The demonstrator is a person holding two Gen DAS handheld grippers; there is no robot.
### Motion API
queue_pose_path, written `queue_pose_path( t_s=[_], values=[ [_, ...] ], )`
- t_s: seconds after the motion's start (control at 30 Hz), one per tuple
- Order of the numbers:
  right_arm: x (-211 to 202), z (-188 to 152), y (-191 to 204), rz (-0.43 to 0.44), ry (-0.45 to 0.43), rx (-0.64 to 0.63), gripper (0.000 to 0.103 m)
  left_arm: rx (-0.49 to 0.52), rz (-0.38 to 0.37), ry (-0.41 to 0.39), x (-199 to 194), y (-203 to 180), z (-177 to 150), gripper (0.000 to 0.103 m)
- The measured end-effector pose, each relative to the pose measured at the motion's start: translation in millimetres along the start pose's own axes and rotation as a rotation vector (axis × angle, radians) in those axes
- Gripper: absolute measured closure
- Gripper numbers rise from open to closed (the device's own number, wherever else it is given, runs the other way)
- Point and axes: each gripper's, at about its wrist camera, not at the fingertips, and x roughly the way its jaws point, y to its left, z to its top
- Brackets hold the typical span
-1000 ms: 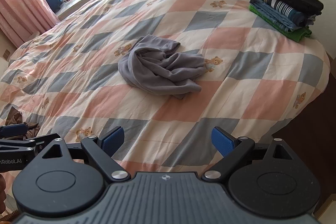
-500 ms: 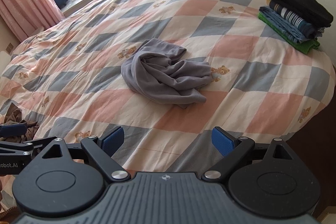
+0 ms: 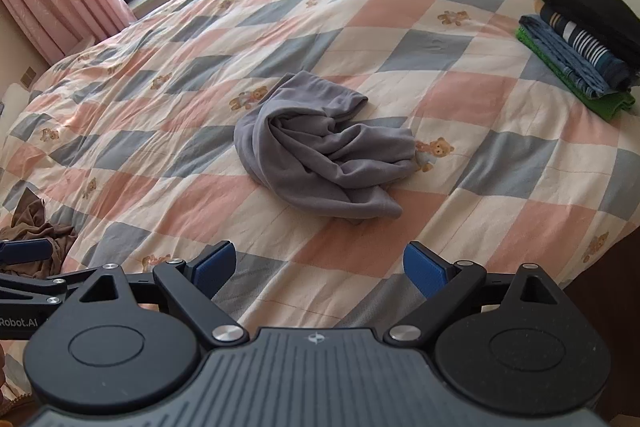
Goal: Fold clothes
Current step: 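Move both grippers toward the crumpled grey garment on the bed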
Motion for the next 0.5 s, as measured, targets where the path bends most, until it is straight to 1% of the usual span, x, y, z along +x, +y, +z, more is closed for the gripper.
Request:
queue_pose_path(
  t_s=[0.23,0.5],
  values=[
    [7.7,15.3,-6.3,0.013,0.009,-0.006,0.01,-0.008,0.009,0.011,6.7,-5.3,12.8,0.001],
    [15.7,23.2,-15.6,0.006,0.029,-0.001,0.009,-0.006,0.0,0.036,18.7,-11.9,20.9,0.001]
  ],
)
